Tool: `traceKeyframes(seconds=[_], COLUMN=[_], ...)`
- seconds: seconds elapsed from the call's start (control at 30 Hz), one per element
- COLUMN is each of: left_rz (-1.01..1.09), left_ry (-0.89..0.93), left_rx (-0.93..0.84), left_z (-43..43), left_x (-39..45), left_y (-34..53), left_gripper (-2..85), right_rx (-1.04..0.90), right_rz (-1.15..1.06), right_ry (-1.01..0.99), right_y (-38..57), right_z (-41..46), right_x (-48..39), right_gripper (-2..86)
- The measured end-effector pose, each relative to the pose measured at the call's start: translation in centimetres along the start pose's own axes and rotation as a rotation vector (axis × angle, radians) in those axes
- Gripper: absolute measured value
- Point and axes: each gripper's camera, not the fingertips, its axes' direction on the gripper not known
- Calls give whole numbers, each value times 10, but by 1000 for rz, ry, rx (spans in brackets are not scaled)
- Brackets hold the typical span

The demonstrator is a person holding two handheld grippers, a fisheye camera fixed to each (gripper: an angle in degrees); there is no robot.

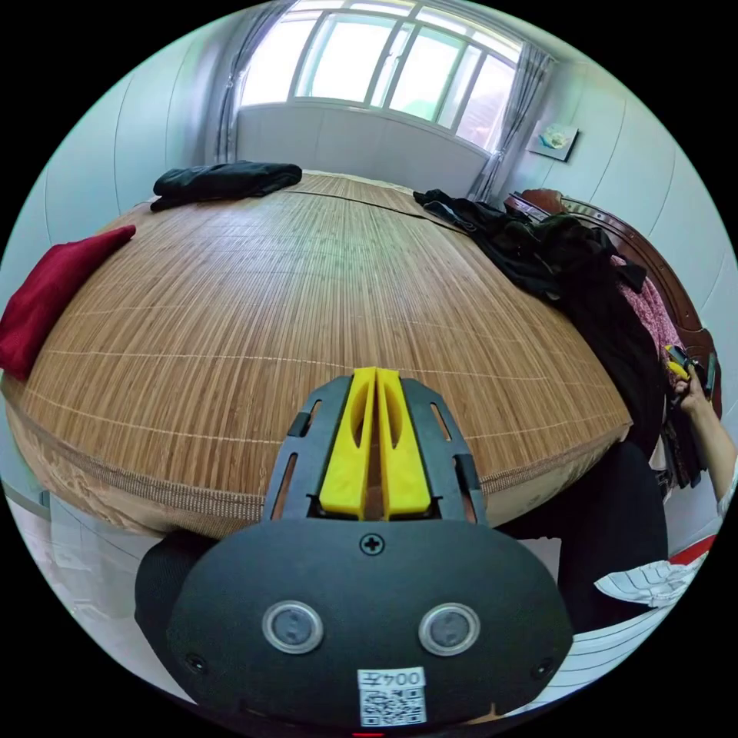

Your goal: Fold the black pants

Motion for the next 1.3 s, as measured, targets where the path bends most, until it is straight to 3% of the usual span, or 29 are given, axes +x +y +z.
traceKeyframes(seconds=[0.13, 0.33, 0.5, 0.63, 0.7, 0.77, 0.83, 0.97, 1.3], left_rz=[17, -2, -18, -45, -54, -68, -76, -83, -161], left_ry=[-19, 0, 10, 18, 23, 27, 34, 42, 153], left_rx=[-15, -24, -30, -23, -19, -16, -19, -18, -74], left_z=[24, 54, 74, 89, 94, 98, 104, 109, 109], left_x=[17, 26, 31, 31, 30, 28, 25, 19, -18], left_y=[9, 19, 25, 30, 31, 32, 32, 32, 16], left_gripper=[2, 2, 2, 3, 3, 4, 5, 6, 15], right_rx=[-21, 30, -14, -111, -173, -219, -124, 42, 41], right_rz=[-25, 10, -18, 81, 164, 272, 325, 45, -538], right_ry=[43, -221, -194, -199, -240, -335, -473, -553, -882], right_y=[-44, -99, -158, -198, -205, -205, -193, -154, 48], right_z=[4, -11, 8, 28, 36, 37, 12, -63, -285], right_x=[-11, -56, -98, -107, -102, -91, -83, -111, -168], right_gripper=[140, 136, 158, 158, 133, 47, 38, 33, 32])
